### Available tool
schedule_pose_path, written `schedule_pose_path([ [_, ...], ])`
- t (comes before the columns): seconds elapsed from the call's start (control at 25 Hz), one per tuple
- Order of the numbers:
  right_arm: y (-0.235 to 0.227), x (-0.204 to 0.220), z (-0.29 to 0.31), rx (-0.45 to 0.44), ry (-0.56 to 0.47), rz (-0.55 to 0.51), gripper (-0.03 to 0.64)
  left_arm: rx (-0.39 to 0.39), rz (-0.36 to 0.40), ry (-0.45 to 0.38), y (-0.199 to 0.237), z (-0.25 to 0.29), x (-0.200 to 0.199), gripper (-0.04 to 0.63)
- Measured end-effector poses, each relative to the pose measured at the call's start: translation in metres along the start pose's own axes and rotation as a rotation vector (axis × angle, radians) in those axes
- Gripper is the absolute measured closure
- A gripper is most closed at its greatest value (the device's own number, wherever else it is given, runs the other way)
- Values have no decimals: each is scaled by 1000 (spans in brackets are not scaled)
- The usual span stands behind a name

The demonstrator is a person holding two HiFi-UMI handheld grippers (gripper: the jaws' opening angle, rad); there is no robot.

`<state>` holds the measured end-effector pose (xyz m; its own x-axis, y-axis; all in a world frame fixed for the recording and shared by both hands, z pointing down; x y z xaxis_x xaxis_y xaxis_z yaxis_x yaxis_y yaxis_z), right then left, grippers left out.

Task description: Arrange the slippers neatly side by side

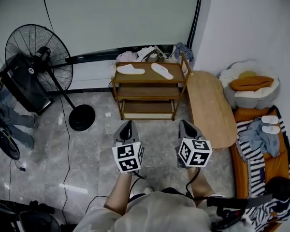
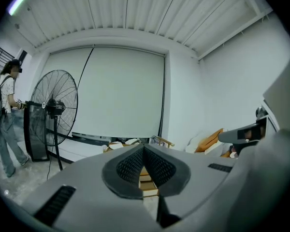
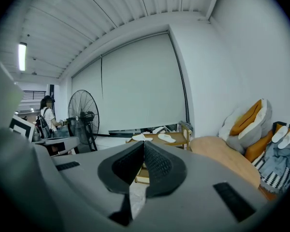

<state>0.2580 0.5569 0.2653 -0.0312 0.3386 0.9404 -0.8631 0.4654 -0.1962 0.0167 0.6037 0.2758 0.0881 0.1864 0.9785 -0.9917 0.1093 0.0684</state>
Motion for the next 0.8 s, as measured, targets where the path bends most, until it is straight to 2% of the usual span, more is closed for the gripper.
schedule_pose_path([
  [0.24, -4, 15, 9, 44, 56, 57, 583, 19, -17, 47, 12, 16, 15, 591],
  [0.44, -7, 12, 33, 61, 72, 59, 583, 21, -20, 65, 19, 40, 18, 591],
  [0.8, -31, -8, 98, 36, 74, 57, 583, -5, -9, 58, 20, 98, 6, 591],
])
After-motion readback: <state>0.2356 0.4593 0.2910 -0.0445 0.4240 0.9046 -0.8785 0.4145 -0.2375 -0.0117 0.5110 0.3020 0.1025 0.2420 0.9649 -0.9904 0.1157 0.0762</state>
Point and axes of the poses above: the fingertips, and each gripper's own axes: z forward along the fingers, y to its left, x out of its underside, the point moved 8 cm from there along -z, backward along the fingers, and after that the axes turned 5 degrees about -x, right-handed, at the moved point
